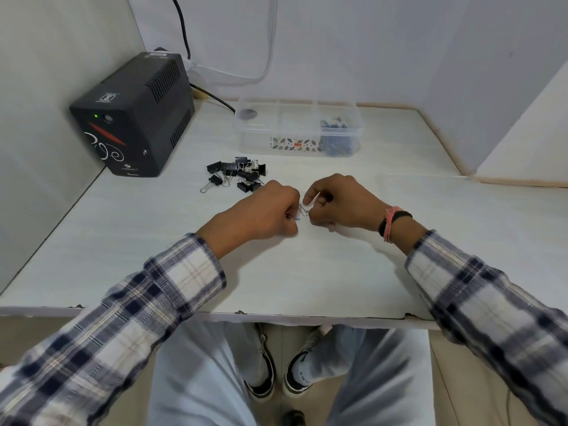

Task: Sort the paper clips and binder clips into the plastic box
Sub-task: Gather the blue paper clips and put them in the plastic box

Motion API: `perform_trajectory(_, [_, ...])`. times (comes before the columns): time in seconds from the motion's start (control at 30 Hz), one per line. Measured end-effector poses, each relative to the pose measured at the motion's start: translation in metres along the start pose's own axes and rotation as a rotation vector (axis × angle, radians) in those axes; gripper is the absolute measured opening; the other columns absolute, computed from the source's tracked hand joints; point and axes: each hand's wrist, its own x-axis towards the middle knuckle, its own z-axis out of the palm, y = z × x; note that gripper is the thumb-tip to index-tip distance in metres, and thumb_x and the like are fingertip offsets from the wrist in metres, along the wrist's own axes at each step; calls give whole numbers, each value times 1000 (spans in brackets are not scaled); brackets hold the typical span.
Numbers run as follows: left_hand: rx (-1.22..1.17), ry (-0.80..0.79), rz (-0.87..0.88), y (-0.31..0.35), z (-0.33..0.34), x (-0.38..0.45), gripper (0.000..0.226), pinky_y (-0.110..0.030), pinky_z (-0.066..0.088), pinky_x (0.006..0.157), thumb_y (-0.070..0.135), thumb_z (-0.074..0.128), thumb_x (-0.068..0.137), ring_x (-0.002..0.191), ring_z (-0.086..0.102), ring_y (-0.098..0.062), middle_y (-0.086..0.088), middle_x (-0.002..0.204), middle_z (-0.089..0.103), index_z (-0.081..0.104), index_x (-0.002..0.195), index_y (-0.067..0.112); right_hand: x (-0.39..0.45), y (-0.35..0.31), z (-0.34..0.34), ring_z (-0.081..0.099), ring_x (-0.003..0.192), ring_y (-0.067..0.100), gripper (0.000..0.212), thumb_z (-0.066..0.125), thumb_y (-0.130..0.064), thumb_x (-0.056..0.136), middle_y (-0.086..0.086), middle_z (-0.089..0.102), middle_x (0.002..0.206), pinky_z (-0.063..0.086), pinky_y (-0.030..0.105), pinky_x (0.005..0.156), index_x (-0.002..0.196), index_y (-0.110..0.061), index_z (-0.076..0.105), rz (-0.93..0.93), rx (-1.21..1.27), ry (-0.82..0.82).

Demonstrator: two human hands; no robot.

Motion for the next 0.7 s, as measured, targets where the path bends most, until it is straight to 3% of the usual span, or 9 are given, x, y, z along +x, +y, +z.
perform_trajectory(0.13, [-7,-4,-9,0,2,-1,18,-28,41,57,17,72,75,61,47,-6,7,70,53,54,76,21,2,-2,-5,68,52,7,25,64,-7,81,8,75,63,47,10,61,101,-15,74,-15,-22,-81])
perform_trajectory(0.27, [-19,-5,-30,0,3,-2,23,-31,46,58,20,73,74,63,51,-12,6,72,55,50,74,24,6,-7,-6,70,52,6,20,64,-6,80,8,76,67,54,22,67,95,-15,75,-6,-34,-108])
perform_trajectory(0.4, [-50,17,-27,0,1,-3,25,-26,37,52,17,74,74,56,47,-6,9,68,54,49,72,24,10,-8,-6,71,53,9,12,66,-7,76,8,77,66,60,32,80,83,-13,74,17,10,-128])
perform_trajectory(0.53, [-47,25,-15,2,-2,-6,19,-25,31,49,15,74,76,56,43,-3,10,65,51,54,78,16,9,-7,-8,70,52,16,10,65,-4,78,7,77,68,54,24,67,82,-5,74,18,70,-134])
perform_trajectory(0.63, [-70,33,-14,-2,-2,-8,20,-26,31,50,14,72,76,56,42,-5,9,64,51,53,76,16,8,0,-5,59,48,18,15,65,2,87,22,69,73,55,30,55,96,12,70,120,554,-86])
perform_trajectory(0.7, [-91,39,-19,-5,-1,-10,21,-29,33,51,14,71,75,56,42,-9,5,64,53,51,75,16,9,4,-4,49,54,12,16,57,4,92,17,56,73,47,21,47,101,13,66,276,1050,-59])
